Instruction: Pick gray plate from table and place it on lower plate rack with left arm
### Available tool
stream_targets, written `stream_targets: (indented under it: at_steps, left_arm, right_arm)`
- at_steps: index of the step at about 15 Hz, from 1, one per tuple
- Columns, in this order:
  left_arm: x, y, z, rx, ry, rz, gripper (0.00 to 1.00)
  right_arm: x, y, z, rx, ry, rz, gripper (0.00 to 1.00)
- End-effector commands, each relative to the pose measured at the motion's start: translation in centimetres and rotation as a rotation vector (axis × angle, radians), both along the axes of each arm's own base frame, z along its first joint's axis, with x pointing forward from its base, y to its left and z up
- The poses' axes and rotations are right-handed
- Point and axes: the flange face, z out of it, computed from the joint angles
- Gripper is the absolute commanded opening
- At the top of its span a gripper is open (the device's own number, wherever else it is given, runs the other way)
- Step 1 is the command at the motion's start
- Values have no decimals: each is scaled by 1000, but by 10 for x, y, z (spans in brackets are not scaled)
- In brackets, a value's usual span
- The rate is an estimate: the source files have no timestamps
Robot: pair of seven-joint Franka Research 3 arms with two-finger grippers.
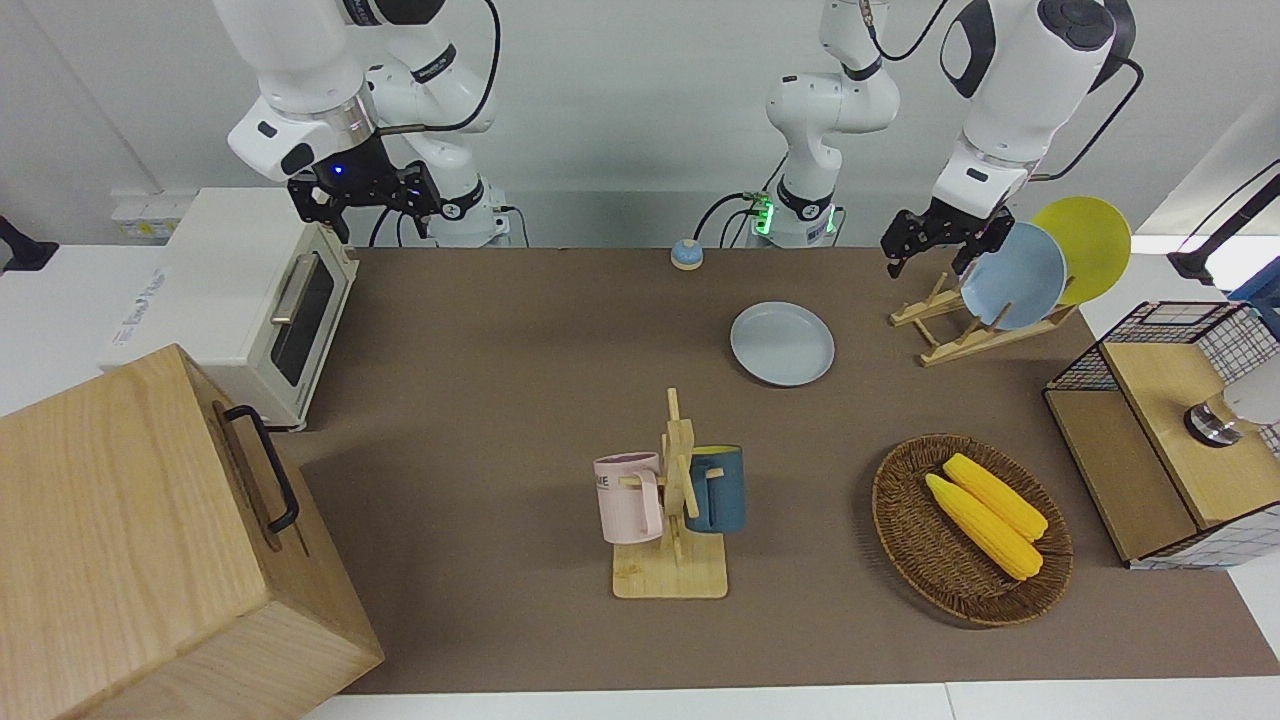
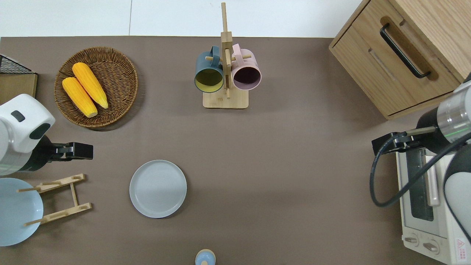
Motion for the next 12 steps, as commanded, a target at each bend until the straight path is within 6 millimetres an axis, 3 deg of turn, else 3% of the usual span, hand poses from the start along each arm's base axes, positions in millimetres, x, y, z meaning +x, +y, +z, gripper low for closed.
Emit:
stream_targets:
  at_steps: [1,7,12]
  left_arm:
    - [4,-1,6,3,7,8,993]
    - [7,-3,-3,3,25,8,993]
    - [-1,-2,-15,-7,104,13,993]
  right_arm:
    - [-2,-2,4,-8,0,-14,983]
    - [-2,-2,3,-8,2,-14,983]
    - [-2,-2,4,-8,0,-14,983]
